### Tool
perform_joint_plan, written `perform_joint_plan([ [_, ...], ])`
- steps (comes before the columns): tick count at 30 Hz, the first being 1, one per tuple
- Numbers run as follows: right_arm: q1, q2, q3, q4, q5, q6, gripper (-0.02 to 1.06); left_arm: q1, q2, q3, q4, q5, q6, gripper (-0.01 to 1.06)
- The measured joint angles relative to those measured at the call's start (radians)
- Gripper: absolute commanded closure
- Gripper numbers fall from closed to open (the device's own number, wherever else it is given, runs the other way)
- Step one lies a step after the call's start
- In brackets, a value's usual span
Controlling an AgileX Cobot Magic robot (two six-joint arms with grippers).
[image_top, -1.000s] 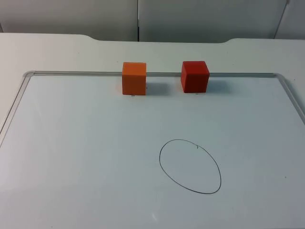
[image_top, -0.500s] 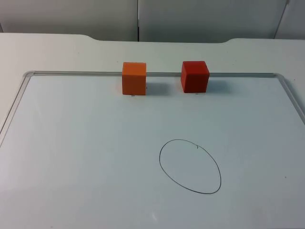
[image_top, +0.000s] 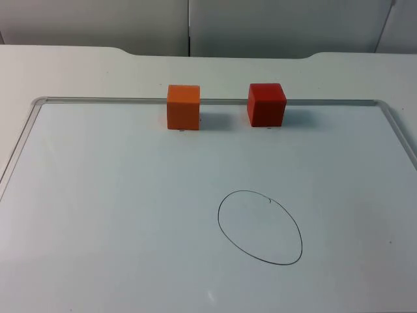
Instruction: Pick up one cube with the left hand and another cube with the right hand. First place the cube in the right hand at the target position, then stack the cube in the left hand on top.
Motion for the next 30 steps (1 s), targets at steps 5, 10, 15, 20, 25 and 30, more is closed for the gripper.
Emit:
perform_joint_plan([
  [5, 0.100, 0.249, -0.257, 0.000, 0.014, 0.010, 0.09, 0.000, 0.000, 0.000, 0.000, 0.000, 0.000, 0.03],
  [10, 0.163, 0.450, -0.433, -0.060, 0.028, 0.146, 0.09, 0.000, 0.000, 0.000, 0.000, 0.000, 0.000, 0.03],
  [15, 0.211, 0.639, -0.539, -0.218, 0.084, 0.310, 0.09, 0.000, 0.000, 0.000, 0.000, 0.000, 0.000, 0.03],
  [20, 0.241, 0.806, -0.574, -0.271, 0.097, 0.404, 0.09, 0.000, 0.000, 0.000, 0.000, 0.000, 0.000, 0.03],
  [25, 0.243, 0.919, -0.575, -0.272, 0.083, 0.472, 0.09, 0.000, 0.000, 0.000, 0.000, 0.000, 0.000, 0.03],
  [30, 0.243, 1.026, -0.578, -0.275, 0.058, 0.494, 0.10, 0.000, 0.000, 0.000, 0.000, 0.000, 0.000, 0.03],
])
